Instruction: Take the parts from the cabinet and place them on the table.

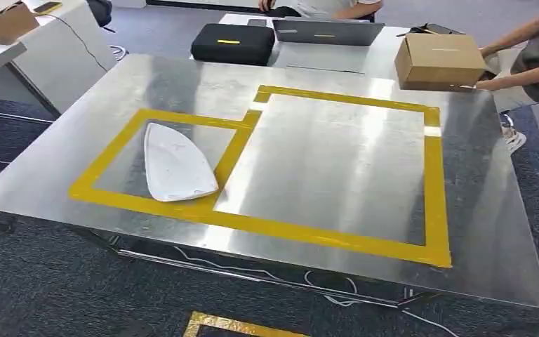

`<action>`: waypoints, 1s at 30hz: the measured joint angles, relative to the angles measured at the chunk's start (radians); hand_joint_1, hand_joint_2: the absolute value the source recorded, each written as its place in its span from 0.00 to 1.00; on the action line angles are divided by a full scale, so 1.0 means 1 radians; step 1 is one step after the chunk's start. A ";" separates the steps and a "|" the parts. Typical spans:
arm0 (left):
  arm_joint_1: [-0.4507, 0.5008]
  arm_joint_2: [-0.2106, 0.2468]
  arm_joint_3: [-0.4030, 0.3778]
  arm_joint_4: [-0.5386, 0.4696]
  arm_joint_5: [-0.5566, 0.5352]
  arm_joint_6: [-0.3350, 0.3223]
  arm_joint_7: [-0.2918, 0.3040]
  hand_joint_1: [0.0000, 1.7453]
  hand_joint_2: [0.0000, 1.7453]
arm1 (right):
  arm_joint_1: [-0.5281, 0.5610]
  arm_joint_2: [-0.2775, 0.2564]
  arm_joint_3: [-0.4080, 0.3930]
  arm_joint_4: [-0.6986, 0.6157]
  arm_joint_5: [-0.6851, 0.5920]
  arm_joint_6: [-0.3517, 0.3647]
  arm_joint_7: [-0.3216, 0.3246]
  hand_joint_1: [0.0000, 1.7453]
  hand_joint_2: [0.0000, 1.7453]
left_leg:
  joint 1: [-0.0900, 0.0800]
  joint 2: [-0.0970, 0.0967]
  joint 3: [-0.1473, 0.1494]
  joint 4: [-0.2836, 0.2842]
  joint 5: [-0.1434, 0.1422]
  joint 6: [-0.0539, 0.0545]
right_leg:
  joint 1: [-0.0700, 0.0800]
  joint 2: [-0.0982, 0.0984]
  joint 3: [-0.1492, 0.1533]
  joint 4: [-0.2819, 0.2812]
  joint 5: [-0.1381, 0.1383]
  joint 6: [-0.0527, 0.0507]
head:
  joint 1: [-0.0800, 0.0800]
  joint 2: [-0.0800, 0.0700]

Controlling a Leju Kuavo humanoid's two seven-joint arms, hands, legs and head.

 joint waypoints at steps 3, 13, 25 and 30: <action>0.004 0.009 -0.163 0.037 0.033 0.094 -0.028 0.00 0.00 | -0.024 0.000 -0.049 0.022 0.055 0.022 -0.035 0.00 0.00 | -0.003 0.000 0.001 -0.004 0.008 0.012 | -0.003 0.000 0.007 -0.004 0.006 0.011 | -0.001 0.000; -0.018 0.001 -0.274 0.103 0.177 0.075 -0.060 0.00 0.00 | -0.054 -0.005 -0.098 0.103 0.029 -0.045 -0.042 0.00 0.00 | 0.030 0.000 -0.022 -0.016 0.043 -0.008 | -0.020 -0.004 0.051 0.055 -0.058 0.048 | 0.008 0.000; -0.019 0.013 -0.249 0.111 0.225 -0.021 -0.059 0.00 0.00 | -0.062 -0.004 -0.098 0.098 0.045 -0.006 -0.085 0.00 0.00 | 0.029 -0.001 -0.106 0.309 -0.173 -0.051 | -0.001 -0.002 -0.026 0.001 0.040 -0.032 | -0.006 0.000; -0.030 0.010 -0.217 0.111 0.248 -0.035 -0.044 0.00 0.00 | -0.063 -0.004 -0.099 0.096 0.022 -0.016 -0.044 0.00 0.00 | 0.017 -0.002 0.155 0.000 -0.091 -0.026 | 0.007 -0.001 -0.068 0.004 0.077 -0.015 | -0.008 0.000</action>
